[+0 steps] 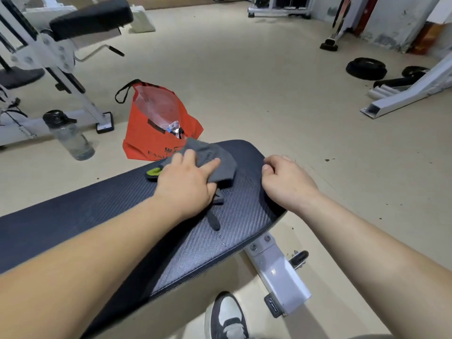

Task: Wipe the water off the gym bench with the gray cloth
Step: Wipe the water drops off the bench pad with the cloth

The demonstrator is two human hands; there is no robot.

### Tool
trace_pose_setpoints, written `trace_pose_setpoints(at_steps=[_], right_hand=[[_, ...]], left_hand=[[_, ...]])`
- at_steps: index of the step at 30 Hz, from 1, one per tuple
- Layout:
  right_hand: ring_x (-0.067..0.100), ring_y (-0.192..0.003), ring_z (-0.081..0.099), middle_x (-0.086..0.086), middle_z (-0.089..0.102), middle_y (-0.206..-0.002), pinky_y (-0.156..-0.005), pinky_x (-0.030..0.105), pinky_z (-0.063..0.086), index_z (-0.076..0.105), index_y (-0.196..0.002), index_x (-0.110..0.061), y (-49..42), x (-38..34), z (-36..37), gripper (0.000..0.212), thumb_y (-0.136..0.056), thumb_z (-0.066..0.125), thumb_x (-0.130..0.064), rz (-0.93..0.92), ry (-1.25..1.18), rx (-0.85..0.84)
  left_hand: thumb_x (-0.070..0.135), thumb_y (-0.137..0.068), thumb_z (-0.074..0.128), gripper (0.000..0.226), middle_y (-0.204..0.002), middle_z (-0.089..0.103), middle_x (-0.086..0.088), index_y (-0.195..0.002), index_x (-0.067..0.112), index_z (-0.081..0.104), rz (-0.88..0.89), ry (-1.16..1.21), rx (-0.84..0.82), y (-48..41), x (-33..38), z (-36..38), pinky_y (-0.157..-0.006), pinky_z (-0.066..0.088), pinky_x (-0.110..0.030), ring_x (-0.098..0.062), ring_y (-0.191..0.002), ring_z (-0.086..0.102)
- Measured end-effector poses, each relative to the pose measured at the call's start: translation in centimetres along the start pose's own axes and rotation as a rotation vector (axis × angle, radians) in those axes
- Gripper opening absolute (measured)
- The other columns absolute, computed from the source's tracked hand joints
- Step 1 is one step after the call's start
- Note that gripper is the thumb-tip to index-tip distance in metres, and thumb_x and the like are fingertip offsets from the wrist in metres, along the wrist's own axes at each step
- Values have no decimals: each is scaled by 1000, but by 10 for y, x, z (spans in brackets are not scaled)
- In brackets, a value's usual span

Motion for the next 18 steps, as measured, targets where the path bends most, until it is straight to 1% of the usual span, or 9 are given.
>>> trace_pose_setpoints(at_steps=[1, 3, 7, 8, 10, 12, 15, 17, 18], right_hand=[[30, -135, 45, 4, 54, -142, -108, 42, 42, 57, -139, -23, 1, 0, 0, 44, -99, 37, -25, -3, 13, -10], [28, -136, 40, 2, 51, -142, -107, 40, 41, 55, -140, -24, 4, -2, 0, 52, -91, 41, -15, -3, 31, -42], [25, -138, 34, 1, 45, -142, -107, 39, 39, 52, -143, -24, 6, -5, 0, 60, -85, 43, -10, 17, 27, -74], [25, -139, 33, 2, 44, -143, -108, 39, 38, 52, -143, -22, 6, -5, 0, 59, -85, 44, -10, 24, 21, -75], [26, -139, 34, 5, 44, -142, -110, 39, 38, 54, -140, -19, 6, -1, 1, 55, -86, 43, -11, 47, -8, -71], [30, -135, 40, 9, 45, -138, -109, 40, 40, 58, -134, -15, 6, 5, 1, 50, -86, 43, -11, 74, -40, -73], [33, -116, 52, 11, 51, -123, -99, 43, 47, 63, -111, -14, 8, 12, 1, 36, -83, 40, -11, 88, -74, -80], [34, -97, 56, 11, 56, -108, -82, 39, 50, 60, -91, -14, 6, 14, -1, 27, -78, 36, -13, 101, -103, -58], [33, -90, 56, 11, 58, -101, -72, 36, 48, 58, -85, -14, 4, 15, -1, 25, -75, 35, -13, 105, -120, -46]], left_hand=[[51, -95, 44, 63, -130, 43, -14, -155, 40, 32, -70, -20, 6, 1, 3, -2, -98, 45, -44, -36, -117, 43], [51, -94, 45, 64, -130, 42, -13, -155, 36, 30, -73, -13, 10, 21, 24, -5, -92, 43, -43, -36, -116, 42], [50, -82, 45, 65, -107, 50, -8, -145, 34, 49, 231, 141, 121, 91, 56, -13, -73, 47, -41, -31, -91, 48], [49, -83, 45, 62, -104, 51, -7, -144, 36, 52, 318, 200, 120, 94, 49, -12, -72, 48, -39, -29, -88, 49], [49, -86, 44, 58, -108, 52, -4, -144, 43, 51, 431, 182, 82, 81, 28, -8, -78, 49, -37, -27, -91, 51], [49, -83, 40, 62, -112, 52, -6, -144, 46, 50, 313, 110, 60, 52, -5, -1, -86, 52, -40, -30, -97, 52], [48, -88, 42, 63, -121, 48, -13, -150, 39, 43, -73, 49, 69, 22, -35, 1, -94, 50, -48, -38, -109, 49], [49, -94, 45, 63, -129, 42, -14, -154, 33, 33, -124, -38, 32, 27, -7, -3, -91, 48, -44, -37, -116, 44], [50, -95, 45, 64, -131, 40, -13, -154, 32, 29, -66, -35, 32, 35, 15, -6, -89, 47, -43, -35, -118, 43]])
Point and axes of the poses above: each hand's wrist, its own y-axis away from the middle knuckle, its own z-axis out of the palm, x = y × z, the point moved 7 cm from there along -y, towards the middle knuckle
